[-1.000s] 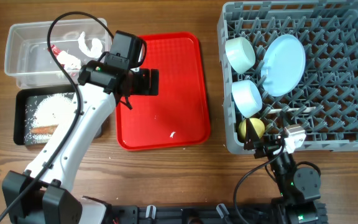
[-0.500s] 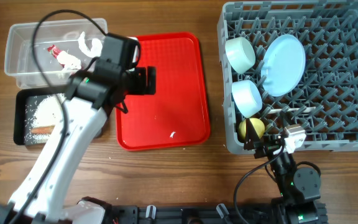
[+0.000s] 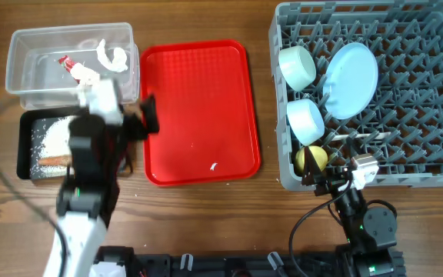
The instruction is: Sort waste into correct bins and load items into the dishwasher rack
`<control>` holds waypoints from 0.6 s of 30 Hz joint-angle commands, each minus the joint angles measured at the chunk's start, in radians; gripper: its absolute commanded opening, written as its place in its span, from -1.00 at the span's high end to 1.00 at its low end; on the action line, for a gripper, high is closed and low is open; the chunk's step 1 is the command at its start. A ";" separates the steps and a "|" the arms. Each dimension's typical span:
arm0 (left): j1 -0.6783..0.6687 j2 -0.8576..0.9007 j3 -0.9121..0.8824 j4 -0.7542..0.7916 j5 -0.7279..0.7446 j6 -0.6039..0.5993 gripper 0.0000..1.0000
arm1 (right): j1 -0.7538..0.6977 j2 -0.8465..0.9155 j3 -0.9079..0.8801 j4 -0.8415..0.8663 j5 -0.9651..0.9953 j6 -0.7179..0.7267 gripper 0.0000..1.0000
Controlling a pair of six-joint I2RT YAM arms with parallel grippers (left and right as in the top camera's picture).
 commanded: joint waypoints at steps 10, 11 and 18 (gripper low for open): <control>0.112 -0.610 -0.407 0.015 0.079 0.006 -1.00 | -0.005 -0.004 -0.001 0.003 -0.016 0.017 -1.00; 0.113 -0.646 -0.425 0.015 0.079 0.006 -1.00 | -0.005 -0.004 -0.001 0.003 -0.016 0.018 -0.99; 0.114 -0.827 -0.516 0.015 0.079 0.006 -1.00 | -0.005 -0.004 -0.001 0.003 -0.016 0.018 -1.00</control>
